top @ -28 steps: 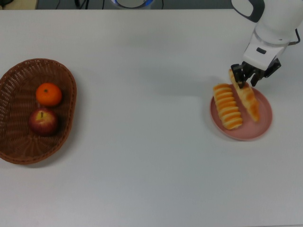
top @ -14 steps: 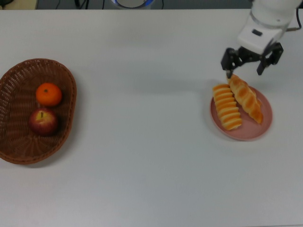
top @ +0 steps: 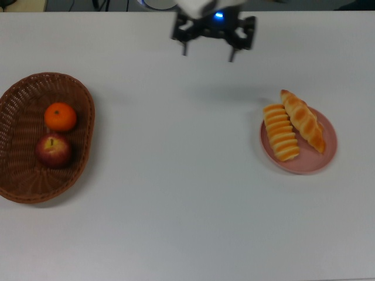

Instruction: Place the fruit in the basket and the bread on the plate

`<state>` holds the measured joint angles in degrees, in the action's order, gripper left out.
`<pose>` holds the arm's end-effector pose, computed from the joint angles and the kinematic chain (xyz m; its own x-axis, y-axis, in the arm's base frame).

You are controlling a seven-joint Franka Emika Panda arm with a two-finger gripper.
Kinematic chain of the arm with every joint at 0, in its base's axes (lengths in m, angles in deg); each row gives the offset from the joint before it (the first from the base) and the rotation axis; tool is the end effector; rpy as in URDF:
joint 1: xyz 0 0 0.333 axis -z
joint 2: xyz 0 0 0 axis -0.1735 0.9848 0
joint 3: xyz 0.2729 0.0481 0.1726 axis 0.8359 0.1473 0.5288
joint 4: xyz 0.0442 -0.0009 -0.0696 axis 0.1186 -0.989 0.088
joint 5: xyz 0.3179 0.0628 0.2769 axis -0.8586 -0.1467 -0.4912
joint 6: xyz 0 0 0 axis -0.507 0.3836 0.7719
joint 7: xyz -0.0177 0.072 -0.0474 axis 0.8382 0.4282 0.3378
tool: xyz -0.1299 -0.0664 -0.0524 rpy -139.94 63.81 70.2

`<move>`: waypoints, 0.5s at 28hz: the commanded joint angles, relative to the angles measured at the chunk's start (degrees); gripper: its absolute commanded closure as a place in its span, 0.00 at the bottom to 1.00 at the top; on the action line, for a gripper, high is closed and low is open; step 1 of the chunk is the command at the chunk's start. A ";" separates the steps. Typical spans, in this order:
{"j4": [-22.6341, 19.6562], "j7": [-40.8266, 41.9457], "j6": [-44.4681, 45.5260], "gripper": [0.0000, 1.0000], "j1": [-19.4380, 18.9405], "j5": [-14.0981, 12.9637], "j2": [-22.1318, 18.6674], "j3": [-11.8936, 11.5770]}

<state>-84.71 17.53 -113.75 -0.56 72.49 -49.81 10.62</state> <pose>0.6212 0.1547 0.5315 0.9969 -0.0766 0.0181 -0.0776 -0.9951 0.0605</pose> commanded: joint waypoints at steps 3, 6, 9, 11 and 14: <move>-2.07 6.46 5.95 0.00 7.47 -1.92 -5.19 0.26; -3.03 7.60 7.54 0.00 9.14 -2.10 -6.24 0.26; -3.30 7.78 7.02 0.00 10.90 -2.63 -6.33 0.44; -2.86 7.78 6.76 0.00 10.81 -2.19 -6.33 0.70; -2.77 7.69 7.19 0.00 11.08 -2.54 -7.47 0.44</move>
<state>-85.56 24.62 -106.75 9.94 71.04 -54.63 10.60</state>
